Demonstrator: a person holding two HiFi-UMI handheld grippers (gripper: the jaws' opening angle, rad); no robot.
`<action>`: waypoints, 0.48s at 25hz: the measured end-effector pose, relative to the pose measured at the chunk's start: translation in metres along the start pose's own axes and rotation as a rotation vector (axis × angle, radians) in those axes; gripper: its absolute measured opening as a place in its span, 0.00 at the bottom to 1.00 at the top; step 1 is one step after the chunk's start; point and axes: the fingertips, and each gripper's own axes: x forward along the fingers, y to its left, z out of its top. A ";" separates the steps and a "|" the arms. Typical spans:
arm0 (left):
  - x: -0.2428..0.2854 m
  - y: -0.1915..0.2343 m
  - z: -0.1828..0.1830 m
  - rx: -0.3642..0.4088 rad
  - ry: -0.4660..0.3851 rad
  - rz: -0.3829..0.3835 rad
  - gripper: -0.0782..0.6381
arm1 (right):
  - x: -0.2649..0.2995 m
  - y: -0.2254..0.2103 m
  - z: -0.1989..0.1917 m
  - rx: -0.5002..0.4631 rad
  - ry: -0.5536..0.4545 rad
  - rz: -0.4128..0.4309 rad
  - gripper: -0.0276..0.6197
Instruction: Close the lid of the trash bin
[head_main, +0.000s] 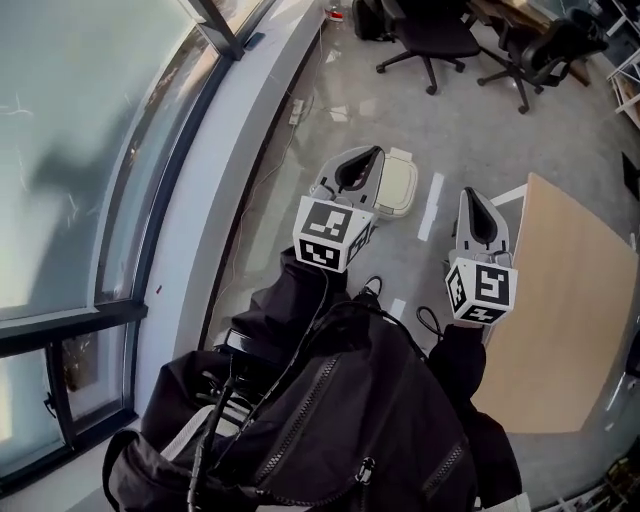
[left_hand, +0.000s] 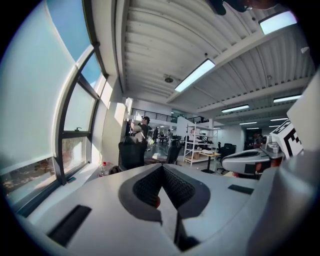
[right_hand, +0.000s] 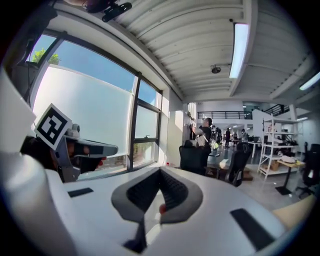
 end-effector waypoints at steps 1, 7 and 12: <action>-0.001 -0.002 0.007 0.011 -0.014 -0.006 0.11 | -0.003 0.002 0.006 -0.003 -0.016 -0.001 0.05; -0.011 -0.005 0.035 0.051 -0.080 -0.003 0.11 | -0.015 0.007 0.031 -0.002 -0.088 0.020 0.05; -0.018 -0.001 0.057 0.082 -0.128 0.014 0.11 | -0.019 0.007 0.050 -0.026 -0.144 0.028 0.05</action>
